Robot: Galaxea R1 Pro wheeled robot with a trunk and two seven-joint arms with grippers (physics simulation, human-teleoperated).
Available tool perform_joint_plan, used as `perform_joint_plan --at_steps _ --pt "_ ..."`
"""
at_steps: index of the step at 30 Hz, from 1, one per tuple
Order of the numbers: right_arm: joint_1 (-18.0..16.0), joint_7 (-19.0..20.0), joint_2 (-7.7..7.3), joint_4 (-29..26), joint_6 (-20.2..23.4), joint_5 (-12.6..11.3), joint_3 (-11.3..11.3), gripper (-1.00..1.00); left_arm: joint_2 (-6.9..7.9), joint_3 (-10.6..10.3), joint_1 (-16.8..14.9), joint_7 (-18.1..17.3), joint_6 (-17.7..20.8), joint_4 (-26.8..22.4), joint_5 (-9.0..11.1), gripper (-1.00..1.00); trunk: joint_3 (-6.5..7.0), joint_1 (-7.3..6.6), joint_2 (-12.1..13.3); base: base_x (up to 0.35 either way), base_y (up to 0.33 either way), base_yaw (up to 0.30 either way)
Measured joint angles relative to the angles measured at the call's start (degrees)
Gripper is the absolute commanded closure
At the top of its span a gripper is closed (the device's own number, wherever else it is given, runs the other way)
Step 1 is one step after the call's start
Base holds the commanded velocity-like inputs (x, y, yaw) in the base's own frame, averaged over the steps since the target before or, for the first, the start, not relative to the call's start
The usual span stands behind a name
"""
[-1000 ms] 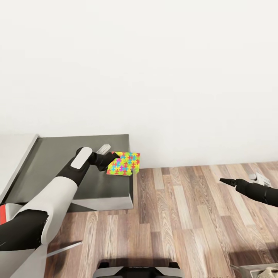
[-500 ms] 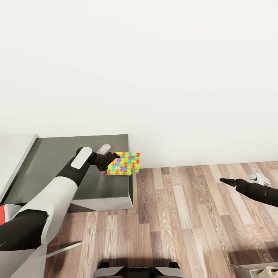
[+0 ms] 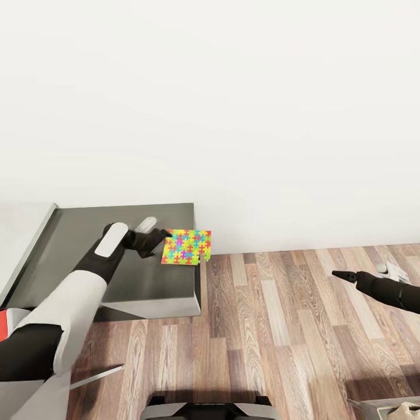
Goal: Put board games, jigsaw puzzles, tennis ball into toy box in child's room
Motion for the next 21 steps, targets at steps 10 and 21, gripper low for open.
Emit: perform_joint_plan --at_steps 10,21 --pt "-3.75 1.29 1.03 4.83 -0.01 -0.38 0.75 -1.00 4.19 11.27 8.85 1.10 3.47 -23.51 5.34 -1.00 0.00 0.00 0.00 0.000 0.000 0.000" --pt "-10.01 4.78 5.42 14.48 -0.04 -0.65 1.02 -1.00 4.10 11.91 14.33 7.48 11.88 -44.90 9.76 -1.00 0.00 0.00 0.00 0.000 0.000 0.000"
